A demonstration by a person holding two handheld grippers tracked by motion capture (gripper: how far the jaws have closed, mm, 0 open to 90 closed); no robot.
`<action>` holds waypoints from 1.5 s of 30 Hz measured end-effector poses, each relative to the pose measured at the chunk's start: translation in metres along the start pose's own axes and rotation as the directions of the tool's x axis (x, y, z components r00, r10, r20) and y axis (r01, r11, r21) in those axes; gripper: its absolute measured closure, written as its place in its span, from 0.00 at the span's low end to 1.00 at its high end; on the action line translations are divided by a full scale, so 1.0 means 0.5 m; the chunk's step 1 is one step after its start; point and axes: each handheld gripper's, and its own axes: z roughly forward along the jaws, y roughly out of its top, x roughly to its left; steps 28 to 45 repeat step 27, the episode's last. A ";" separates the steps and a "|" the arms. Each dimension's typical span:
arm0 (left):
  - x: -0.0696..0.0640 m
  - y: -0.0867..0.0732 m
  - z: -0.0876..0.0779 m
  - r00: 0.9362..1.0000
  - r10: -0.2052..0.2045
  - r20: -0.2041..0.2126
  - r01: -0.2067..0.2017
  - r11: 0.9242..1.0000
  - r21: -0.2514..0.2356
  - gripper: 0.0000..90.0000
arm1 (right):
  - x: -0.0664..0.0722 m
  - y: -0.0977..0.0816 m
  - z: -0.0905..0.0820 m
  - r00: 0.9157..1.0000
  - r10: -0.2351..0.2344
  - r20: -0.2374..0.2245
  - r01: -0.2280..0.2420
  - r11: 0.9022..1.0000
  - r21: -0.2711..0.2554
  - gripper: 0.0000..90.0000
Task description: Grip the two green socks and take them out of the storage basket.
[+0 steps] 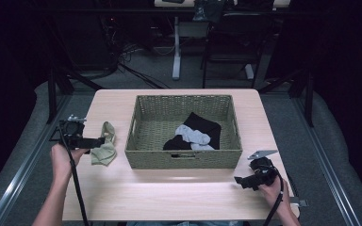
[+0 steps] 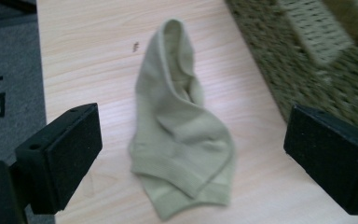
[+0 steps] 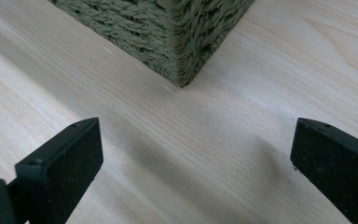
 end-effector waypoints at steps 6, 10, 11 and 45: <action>-0.043 -0.051 -0.026 1.000 0.027 0.010 -0.026 0.999 -0.028 0.01 | 0.000 0.000 0.000 1.000 -0.001 -0.003 0.001 1.000 0.001 0.02; -0.063 -0.086 -0.033 0.999 0.030 0.027 -0.029 0.999 -0.027 0.00 | 0.002 0.000 0.002 1.000 0.003 -0.009 -0.003 1.000 -0.001 0.02; -0.068 -0.097 -0.034 0.999 0.028 0.025 -0.028 0.999 -0.027 0.00 | 0.002 0.000 0.001 1.000 0.001 -0.013 -0.001 1.000 0.003 0.02; -0.062 -0.161 -0.010 1.000 0.002 -0.030 -0.004 0.998 -0.066 0.00 | 0.002 0.003 -0.001 1.000 -0.016 -0.010 0.016 1.000 -0.015 0.02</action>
